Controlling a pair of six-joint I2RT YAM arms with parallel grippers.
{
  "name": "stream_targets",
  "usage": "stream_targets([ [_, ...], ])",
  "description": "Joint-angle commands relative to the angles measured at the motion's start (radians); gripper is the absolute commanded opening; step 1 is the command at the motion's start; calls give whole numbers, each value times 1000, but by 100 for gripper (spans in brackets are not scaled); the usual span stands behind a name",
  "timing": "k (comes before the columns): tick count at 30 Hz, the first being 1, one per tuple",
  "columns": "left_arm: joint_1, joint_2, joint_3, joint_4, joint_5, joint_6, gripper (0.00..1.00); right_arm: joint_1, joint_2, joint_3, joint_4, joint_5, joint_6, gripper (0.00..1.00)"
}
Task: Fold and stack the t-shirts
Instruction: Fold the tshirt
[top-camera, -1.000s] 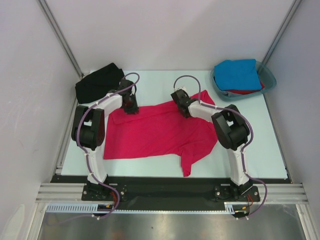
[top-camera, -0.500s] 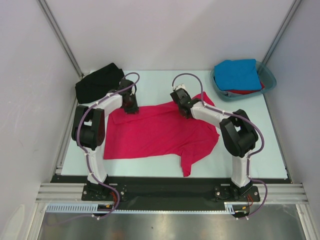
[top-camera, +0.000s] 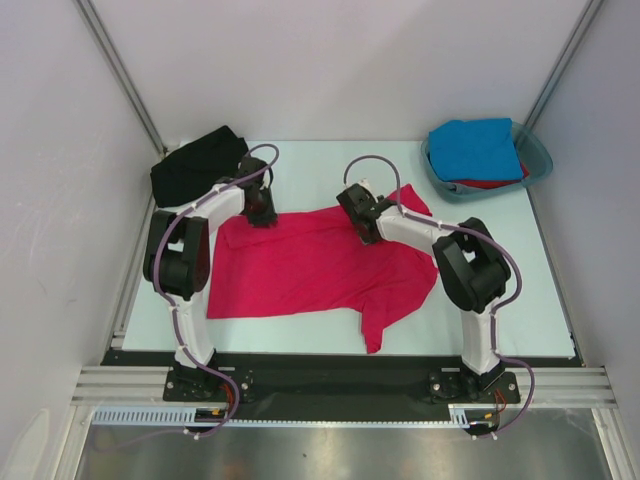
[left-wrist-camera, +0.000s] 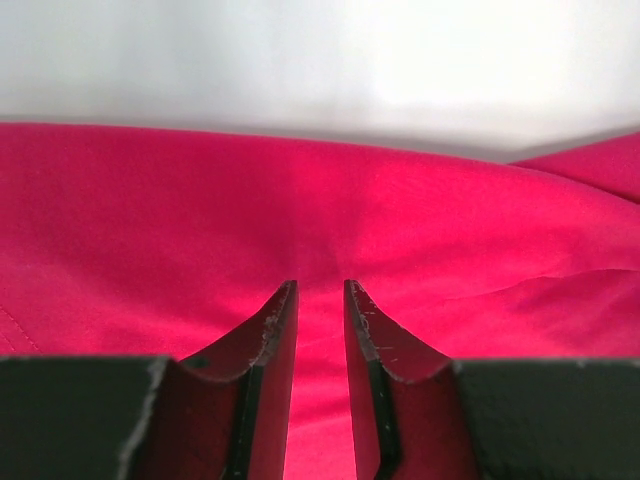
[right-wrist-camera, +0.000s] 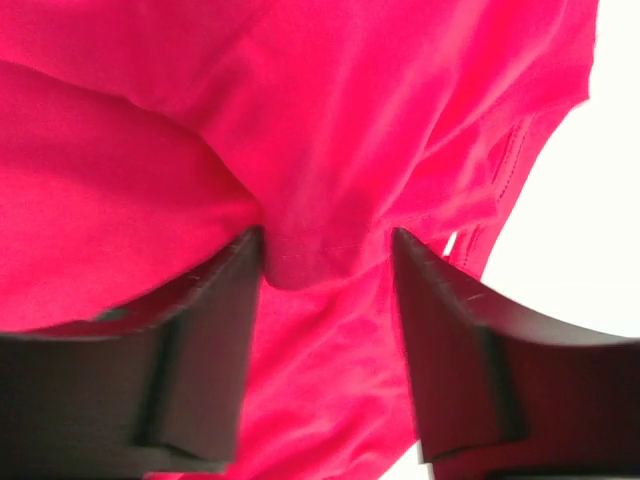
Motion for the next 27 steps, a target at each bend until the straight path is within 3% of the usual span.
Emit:
stream_targets([
  [1,-6,-8,47,-14,-25,21,31,5,18,5,-40,69,45,64],
  [2,-6,-11,46,-11,-52,24,31,7,4,4,-34,104,55,69],
  [7,-1,-22,52,1,-68,19,32,-28,-62,8,7,117,67,76],
  [9,5,-15,55,7,-75,14,36,-63,-85,28,10,85,91,77],
  [10,8,-11,55,12,-78,13,41,-77,-92,33,10,63,99,77],
  [11,11,-6,56,12,-78,11,53,-88,-102,38,10,25,108,77],
  [12,14,-6,52,14,-83,11,56,-102,-112,38,15,2,113,77],
  [27,17,-26,-6,-108,-293,-19,56,-199,-201,12,10,-228,150,77],
])
